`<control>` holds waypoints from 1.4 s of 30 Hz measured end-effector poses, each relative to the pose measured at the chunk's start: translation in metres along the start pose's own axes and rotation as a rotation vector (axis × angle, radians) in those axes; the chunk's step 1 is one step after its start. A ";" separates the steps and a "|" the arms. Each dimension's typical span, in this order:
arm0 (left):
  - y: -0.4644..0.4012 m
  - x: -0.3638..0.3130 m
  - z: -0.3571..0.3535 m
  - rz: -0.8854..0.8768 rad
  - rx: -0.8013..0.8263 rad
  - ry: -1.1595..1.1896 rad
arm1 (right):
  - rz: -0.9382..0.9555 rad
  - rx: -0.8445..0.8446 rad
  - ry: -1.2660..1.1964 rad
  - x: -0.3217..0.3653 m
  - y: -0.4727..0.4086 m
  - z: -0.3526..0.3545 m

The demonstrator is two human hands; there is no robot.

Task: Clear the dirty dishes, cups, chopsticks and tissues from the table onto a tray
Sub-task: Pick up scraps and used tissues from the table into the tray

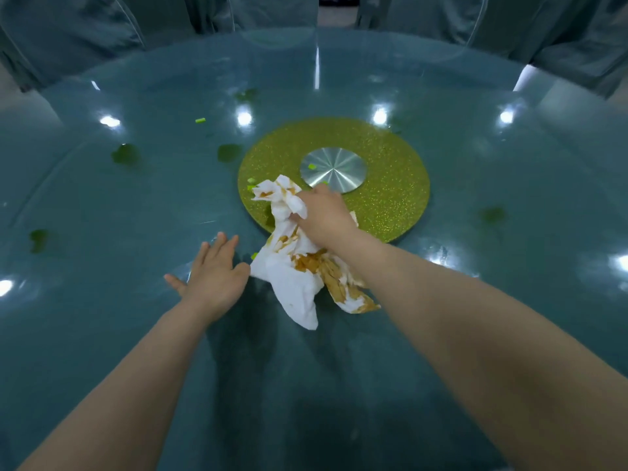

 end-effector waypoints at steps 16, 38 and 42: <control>0.009 0.001 -0.002 0.004 0.064 -0.003 | -0.132 -0.144 -0.252 -0.044 0.085 0.063; 0.015 -0.003 -0.014 0.003 0.074 -0.086 | -0.008 -0.003 -0.117 -0.038 0.135 -0.013; 0.015 -0.004 -0.010 -0.012 0.093 -0.038 | -0.124 -0.077 -0.258 -0.042 0.136 -0.006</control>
Point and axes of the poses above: each hand's wrist, its own y-axis away from the middle knuckle, its own z-axis out of the back of the hand, x = y × z, the point moved 4 cm from there along -y, towards the middle knuckle, and after that the axes turned 5 degrees about -z, right-handed, at the moved point
